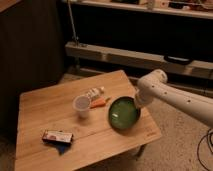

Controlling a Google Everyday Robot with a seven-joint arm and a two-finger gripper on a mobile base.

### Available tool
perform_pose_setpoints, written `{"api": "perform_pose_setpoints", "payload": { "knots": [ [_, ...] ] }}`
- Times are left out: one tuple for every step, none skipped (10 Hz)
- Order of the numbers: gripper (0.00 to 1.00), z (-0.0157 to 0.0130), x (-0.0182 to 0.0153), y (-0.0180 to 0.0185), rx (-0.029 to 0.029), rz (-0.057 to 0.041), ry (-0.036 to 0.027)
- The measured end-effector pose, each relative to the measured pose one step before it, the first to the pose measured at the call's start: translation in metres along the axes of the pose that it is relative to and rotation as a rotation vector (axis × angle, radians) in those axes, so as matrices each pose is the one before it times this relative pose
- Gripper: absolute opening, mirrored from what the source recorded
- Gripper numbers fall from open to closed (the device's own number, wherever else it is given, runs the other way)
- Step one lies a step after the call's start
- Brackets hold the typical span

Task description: Drag the ceramic bowl in a circle

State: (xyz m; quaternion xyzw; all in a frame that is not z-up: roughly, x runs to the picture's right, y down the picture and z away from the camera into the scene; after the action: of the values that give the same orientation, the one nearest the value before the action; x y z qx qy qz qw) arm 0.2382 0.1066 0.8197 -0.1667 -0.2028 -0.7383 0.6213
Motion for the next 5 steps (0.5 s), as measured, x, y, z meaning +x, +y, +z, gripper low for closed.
{"api": "perform_pose_setpoints", "payload": {
  "knots": [
    [0.00, 0.00071, -0.01444, 0.01189, -0.00247, 0.00741, -0.02541],
    [0.00, 0.00553, -0.01977, 0.00827, 0.00035, 0.00011, -0.03414],
    [0.00, 0.01268, -0.02761, -0.00354, 0.01485, -0.00770, -0.04433],
    [0.00, 0.01107, -0.02128, -0.01083, 0.01814, -0.01406, -0.03353],
    [0.00, 0.00841, -0.01502, -0.01073, 0.01891, -0.01115, -0.01839]
  ]
}}
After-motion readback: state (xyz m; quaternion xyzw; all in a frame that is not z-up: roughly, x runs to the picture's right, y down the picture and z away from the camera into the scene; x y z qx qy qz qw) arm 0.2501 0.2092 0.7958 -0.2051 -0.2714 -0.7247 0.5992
